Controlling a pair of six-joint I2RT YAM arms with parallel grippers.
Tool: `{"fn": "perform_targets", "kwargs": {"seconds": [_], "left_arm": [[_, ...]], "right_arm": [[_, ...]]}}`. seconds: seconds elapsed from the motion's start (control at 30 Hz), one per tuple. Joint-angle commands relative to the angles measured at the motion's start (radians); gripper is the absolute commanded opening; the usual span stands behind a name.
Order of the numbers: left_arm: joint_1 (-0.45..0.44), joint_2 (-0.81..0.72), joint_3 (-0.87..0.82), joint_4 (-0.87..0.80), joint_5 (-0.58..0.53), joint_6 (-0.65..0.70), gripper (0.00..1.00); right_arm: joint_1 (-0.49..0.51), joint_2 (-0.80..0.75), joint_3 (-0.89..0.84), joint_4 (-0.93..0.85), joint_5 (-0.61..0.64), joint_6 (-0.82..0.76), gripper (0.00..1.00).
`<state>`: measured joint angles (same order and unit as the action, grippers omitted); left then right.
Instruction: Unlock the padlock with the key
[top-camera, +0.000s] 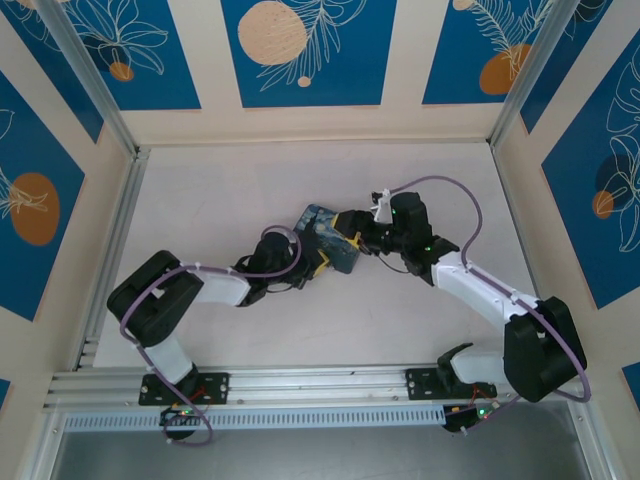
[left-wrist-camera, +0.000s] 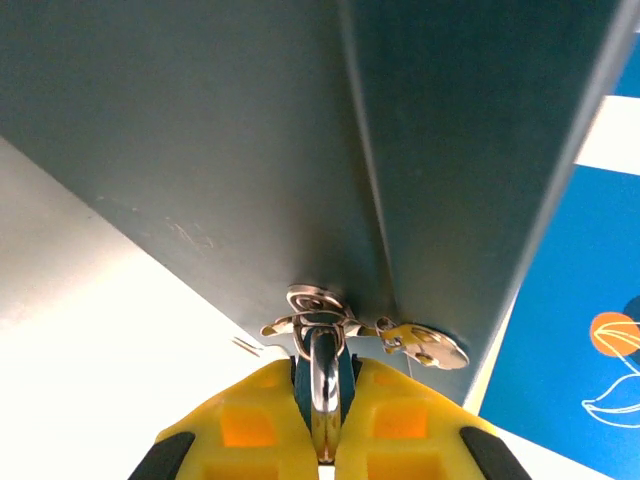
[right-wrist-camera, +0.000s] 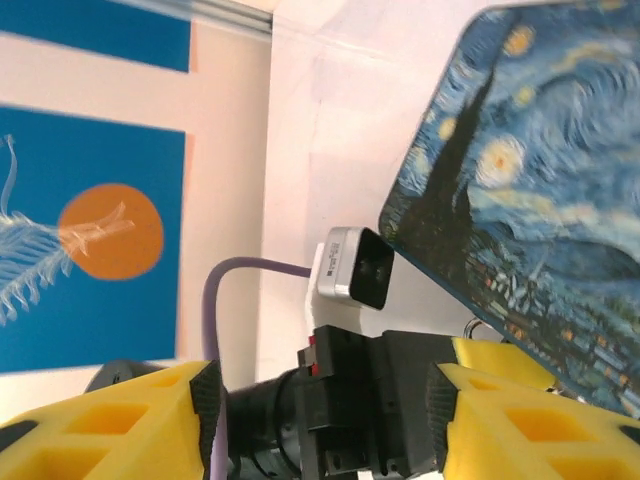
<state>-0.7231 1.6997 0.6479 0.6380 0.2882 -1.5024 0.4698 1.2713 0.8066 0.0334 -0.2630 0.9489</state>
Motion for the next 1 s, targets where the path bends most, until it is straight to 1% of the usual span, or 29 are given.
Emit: {"fn": "perform_targets", "kwargs": {"seconds": [0.0, 0.13, 0.2, 0.3, 0.33, 0.47, 0.53, 0.67, 0.77, 0.97], "left_arm": [[0.0, 0.003, 0.045, 0.001, 0.035, 0.038, 0.0], [0.005, 0.002, 0.061, -0.024, 0.051, 0.04, 0.0], [0.008, 0.002, 0.065, -0.029, 0.059, 0.033, 0.0], [0.013, -0.001, 0.075, -0.033, 0.079, 0.017, 0.0], [0.014, -0.003, 0.081, -0.041, 0.088, 0.015, 0.0], [0.014, -0.01, 0.113, -0.074, 0.118, 0.008, 0.0], [0.015, -0.013, 0.132, -0.096, 0.132, 0.008, 0.0], [0.017, -0.015, 0.161, -0.122, 0.151, 0.002, 0.0], [0.017, -0.018, 0.172, -0.132, 0.158, 0.002, 0.0], [0.016, -0.02, 0.182, -0.15, 0.17, 0.005, 0.0]], "right_arm": [[0.023, -0.013, 0.034, -0.244, 0.042, -0.252, 0.53], [0.084, -0.012, 0.055, -0.342, 0.136, -0.425, 0.48], [0.107, -0.006, 0.051, -0.363, 0.164, -0.479, 0.43], [0.136, -0.003, 0.043, -0.368, 0.202, -0.523, 0.41], [0.148, -0.002, 0.041, -0.366, 0.214, -0.535, 0.39], [0.167, 0.02, 0.065, -0.387, 0.26, -0.568, 0.36], [0.177, 0.04, 0.08, -0.397, 0.275, -0.589, 0.33], [0.214, 0.084, 0.106, -0.421, 0.353, -0.63, 0.33], [0.243, 0.112, 0.124, -0.435, 0.451, -0.651, 0.33], [0.278, 0.144, 0.14, -0.435, 0.602, -0.677, 0.33]]}}
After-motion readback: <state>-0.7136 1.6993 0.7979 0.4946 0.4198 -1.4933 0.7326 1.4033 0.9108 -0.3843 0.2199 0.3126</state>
